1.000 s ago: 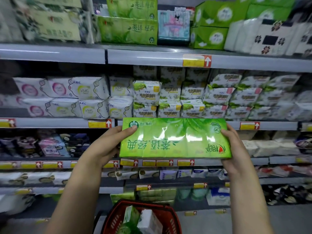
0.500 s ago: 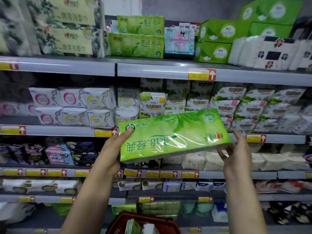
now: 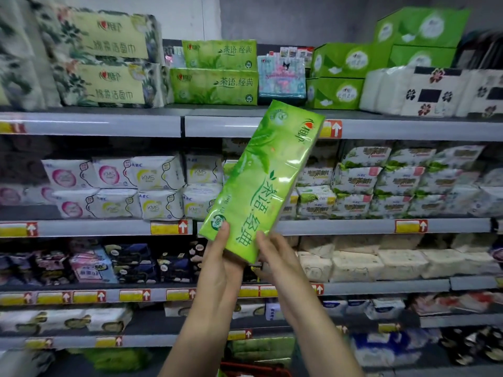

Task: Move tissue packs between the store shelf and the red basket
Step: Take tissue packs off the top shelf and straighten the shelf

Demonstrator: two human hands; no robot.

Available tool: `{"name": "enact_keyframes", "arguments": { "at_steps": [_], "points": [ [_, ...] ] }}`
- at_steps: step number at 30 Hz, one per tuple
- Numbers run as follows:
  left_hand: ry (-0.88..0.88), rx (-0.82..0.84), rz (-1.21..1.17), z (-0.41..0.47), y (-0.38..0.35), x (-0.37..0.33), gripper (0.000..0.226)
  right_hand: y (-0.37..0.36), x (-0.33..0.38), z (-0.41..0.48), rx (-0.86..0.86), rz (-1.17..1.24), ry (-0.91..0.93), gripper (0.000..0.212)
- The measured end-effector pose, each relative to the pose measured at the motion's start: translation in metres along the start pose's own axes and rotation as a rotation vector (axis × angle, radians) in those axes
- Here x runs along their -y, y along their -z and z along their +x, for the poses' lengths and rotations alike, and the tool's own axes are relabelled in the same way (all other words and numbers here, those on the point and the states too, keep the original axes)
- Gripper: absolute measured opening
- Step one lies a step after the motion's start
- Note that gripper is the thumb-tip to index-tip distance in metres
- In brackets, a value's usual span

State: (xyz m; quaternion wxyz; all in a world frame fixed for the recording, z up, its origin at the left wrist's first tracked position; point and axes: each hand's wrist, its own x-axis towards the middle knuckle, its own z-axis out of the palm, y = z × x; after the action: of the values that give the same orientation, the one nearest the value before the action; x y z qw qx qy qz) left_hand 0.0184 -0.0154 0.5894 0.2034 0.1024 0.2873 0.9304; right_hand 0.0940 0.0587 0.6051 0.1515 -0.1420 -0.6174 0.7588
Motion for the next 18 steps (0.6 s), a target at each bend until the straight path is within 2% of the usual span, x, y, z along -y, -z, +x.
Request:
{"name": "enact_keyframes", "arguments": {
  "at_steps": [2,5,8,10,12,16,18],
  "points": [
    [0.017,0.024,-0.031,0.0,0.002,0.005,0.096,-0.003,0.0,0.002,-0.031,0.077,0.034,0.059],
    [0.041,0.069,-0.026,0.0,0.007,0.012,0.1,-0.002,-0.006,0.005,-0.083,0.14,0.055,0.04],
    [0.068,0.104,0.004,0.0,0.012,0.013,0.084,0.005,-0.011,0.005,-0.109,0.156,0.066,0.031],
    [0.096,0.092,0.118,-0.001,0.02,0.011,0.064,0.013,-0.011,0.005,-0.091,0.132,0.084,0.03],
    [0.122,0.065,0.282,-0.001,0.028,0.008,0.058,0.024,-0.007,0.005,-0.076,0.098,0.108,0.028],
    [0.148,-0.011,0.34,0.0,0.039,-0.001,0.102,0.056,0.004,0.006,-0.06,0.002,0.156,0.029],
    [0.138,-0.014,0.312,0.004,0.039,-0.009,0.104,0.071,0.01,0.007,-0.024,-0.053,0.16,0.027]
  ]
}}
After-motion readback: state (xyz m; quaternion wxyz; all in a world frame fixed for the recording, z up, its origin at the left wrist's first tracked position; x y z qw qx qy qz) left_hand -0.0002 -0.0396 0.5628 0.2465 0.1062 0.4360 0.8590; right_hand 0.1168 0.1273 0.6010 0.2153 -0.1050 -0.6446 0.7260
